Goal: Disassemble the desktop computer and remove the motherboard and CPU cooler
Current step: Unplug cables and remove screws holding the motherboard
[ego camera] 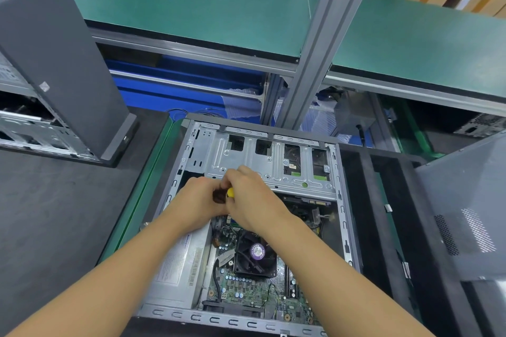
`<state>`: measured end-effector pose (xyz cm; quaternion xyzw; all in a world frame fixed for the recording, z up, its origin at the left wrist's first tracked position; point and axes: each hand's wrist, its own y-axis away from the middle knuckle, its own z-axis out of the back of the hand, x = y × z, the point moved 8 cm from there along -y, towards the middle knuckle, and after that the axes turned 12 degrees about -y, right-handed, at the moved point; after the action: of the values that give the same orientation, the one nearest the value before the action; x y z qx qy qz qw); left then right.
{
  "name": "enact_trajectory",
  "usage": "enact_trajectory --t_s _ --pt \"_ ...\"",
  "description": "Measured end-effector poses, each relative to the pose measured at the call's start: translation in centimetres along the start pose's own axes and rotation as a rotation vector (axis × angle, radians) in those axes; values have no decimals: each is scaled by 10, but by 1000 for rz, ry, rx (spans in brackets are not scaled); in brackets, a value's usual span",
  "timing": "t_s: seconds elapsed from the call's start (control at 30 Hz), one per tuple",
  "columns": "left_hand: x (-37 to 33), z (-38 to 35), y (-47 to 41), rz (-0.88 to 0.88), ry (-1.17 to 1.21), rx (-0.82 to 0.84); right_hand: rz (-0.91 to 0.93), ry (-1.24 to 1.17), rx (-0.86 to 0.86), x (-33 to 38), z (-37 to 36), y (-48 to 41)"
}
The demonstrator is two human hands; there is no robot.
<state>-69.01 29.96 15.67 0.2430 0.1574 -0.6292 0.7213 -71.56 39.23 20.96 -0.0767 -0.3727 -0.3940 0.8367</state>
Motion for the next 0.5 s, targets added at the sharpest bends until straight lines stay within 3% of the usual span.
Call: enact_trajectory --t_s 0.13,0.4,0.5 --pt "-3 -1 0 10 -34 -29 -37 42 -67 -2 2 0" --pt "-1 3 3 -17 33 -4 -7 38 24 4 -3 -2" --pt "-3 3 2 -12 -24 -33 -20 -11 -25 2 -1 -1"
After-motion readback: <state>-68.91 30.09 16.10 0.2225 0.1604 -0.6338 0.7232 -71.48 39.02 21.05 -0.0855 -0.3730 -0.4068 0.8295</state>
